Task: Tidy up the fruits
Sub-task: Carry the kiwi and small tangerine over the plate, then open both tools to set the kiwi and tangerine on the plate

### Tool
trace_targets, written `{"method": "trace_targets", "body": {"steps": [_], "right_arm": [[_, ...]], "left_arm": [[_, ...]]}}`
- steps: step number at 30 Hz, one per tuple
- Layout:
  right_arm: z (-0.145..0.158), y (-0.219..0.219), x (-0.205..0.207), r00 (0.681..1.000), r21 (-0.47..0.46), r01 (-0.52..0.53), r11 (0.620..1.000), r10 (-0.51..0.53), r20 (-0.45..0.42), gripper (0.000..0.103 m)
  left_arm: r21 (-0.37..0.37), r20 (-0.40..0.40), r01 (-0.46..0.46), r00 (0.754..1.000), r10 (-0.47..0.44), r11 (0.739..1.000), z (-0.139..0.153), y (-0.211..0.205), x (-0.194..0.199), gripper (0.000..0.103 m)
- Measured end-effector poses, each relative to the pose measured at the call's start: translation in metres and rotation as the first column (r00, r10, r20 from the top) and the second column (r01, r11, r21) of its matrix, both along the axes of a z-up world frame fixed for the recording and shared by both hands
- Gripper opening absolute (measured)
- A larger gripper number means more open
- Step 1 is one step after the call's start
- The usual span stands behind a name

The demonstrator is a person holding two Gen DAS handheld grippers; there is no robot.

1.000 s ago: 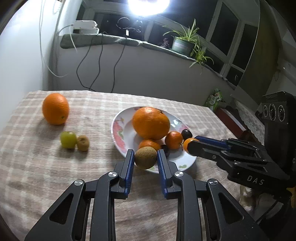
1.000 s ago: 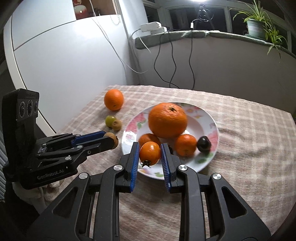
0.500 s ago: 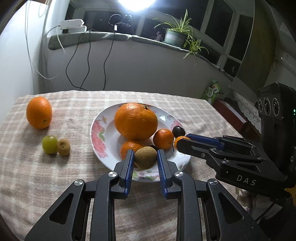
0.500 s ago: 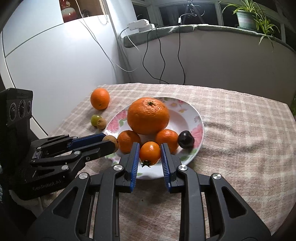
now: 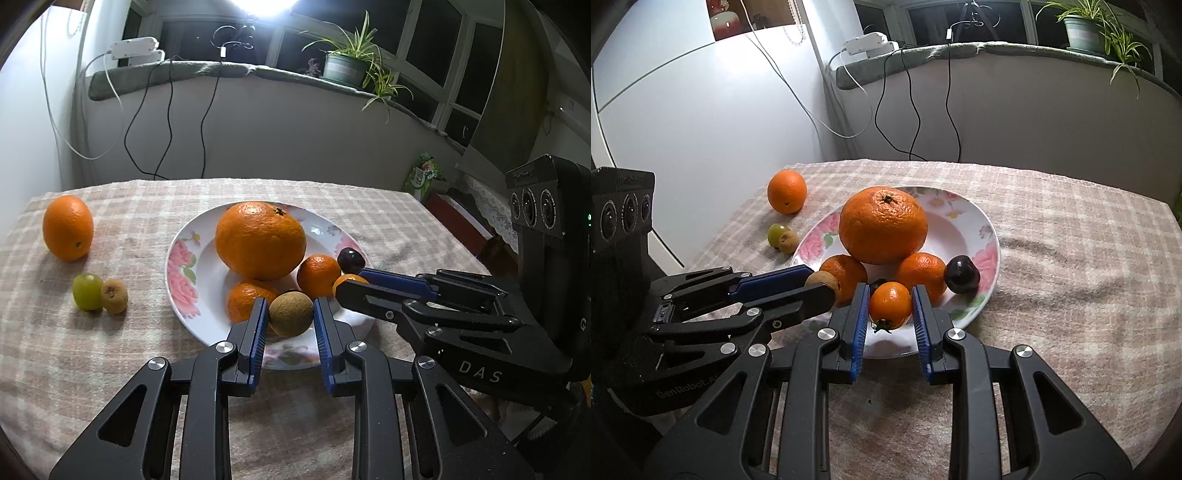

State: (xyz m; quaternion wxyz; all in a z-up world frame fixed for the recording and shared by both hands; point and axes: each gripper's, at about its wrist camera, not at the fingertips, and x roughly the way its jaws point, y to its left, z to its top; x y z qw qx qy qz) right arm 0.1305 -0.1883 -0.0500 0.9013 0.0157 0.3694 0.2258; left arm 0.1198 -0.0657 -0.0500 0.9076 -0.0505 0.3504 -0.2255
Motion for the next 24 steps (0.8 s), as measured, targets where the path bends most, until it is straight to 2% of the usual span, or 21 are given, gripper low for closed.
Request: {"method": "trace_targets", "body": {"steps": [9, 16, 18, 20, 24], "right_arm": [[0.004, -0.003, 0.0, 1.0, 0.011, 0.01, 1.0, -0.01, 0.005, 0.025], [0.003, -0.003, 0.001, 1.0, 0.01, 0.013, 1.0, -0.013, -0.005, 0.026], [0.002, -0.004, 0.001, 1.0, 0.015, 0.017, 1.0, -0.017, -0.007, 0.042], [0.003, -0.007, 0.0, 1.0, 0.017, 0.031, 0.999, -0.031, -0.001, 0.051], [0.005, -0.011, 0.0, 0.999, 0.033, 0.039, 0.999, -0.039, -0.001, 0.054]], "left_arm": [[0.006, 0.005, 0.002, 1.0, -0.002, 1.0, 0.001, -0.001, 0.0, 0.024], [0.008, 0.007, 0.001, 1.0, -0.001, 1.0, 0.002, -0.001, 0.0, 0.031], [0.004, 0.003, -0.001, 1.0, 0.001, 1.0, 0.002, 0.0, 0.0, 0.031], [0.003, 0.001, -0.005, 1.0, 0.005, 1.0, 0.001, 0.002, 0.0, 0.031], [-0.001, -0.002, -0.01, 1.0, 0.01, 1.0, -0.001, 0.004, -0.001, 0.031]]}}
